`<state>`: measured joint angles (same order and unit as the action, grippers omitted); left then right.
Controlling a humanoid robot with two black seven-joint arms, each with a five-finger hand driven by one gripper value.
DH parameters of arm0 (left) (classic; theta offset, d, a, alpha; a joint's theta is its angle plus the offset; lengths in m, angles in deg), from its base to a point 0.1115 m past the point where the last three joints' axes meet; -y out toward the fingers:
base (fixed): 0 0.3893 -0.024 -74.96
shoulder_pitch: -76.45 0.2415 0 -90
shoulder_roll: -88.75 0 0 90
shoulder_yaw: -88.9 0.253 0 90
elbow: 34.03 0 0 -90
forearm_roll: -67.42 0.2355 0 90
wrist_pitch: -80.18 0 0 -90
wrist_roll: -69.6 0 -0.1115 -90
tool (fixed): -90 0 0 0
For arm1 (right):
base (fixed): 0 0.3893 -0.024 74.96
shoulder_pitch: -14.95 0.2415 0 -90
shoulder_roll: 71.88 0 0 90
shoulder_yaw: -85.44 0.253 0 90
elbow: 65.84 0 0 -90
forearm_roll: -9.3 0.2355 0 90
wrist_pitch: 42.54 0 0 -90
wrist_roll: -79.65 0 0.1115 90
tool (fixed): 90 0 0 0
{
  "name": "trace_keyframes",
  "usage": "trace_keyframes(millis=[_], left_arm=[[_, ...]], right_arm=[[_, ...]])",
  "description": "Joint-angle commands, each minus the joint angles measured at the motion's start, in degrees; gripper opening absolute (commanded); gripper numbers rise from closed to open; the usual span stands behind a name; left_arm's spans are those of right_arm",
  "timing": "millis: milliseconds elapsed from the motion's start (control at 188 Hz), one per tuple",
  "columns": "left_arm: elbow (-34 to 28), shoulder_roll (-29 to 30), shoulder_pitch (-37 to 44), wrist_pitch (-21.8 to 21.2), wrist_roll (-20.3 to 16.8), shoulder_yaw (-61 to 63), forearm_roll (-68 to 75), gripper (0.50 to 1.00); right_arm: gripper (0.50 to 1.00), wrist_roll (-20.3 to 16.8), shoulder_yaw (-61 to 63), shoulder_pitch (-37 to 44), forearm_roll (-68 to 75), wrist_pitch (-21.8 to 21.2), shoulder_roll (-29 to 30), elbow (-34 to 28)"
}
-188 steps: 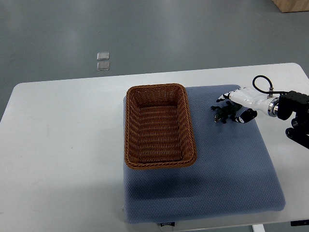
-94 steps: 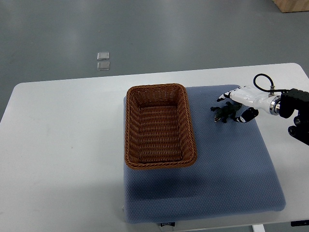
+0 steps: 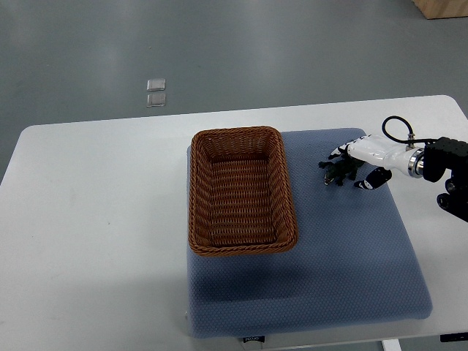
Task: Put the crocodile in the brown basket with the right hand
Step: 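Close the right hand's fingers around the crocodile's body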
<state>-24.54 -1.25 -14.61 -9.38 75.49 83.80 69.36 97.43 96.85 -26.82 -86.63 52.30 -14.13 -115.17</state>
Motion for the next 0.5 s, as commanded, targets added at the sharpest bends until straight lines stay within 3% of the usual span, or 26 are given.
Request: trace_keyframes(millis=[0,493], left_arm=[[0.0,0.0,0.0,0.0,0.0,0.0,0.0,1.0],[0.0,0.0,0.0,0.0,0.0,0.0,0.0,1.0]], right_arm=[[0.84,-0.2,-0.2,0.0,0.0,0.0,0.3,0.3],[0.805,-0.7,-0.3,0.8,-0.2,0.7,2.5,2.3]])
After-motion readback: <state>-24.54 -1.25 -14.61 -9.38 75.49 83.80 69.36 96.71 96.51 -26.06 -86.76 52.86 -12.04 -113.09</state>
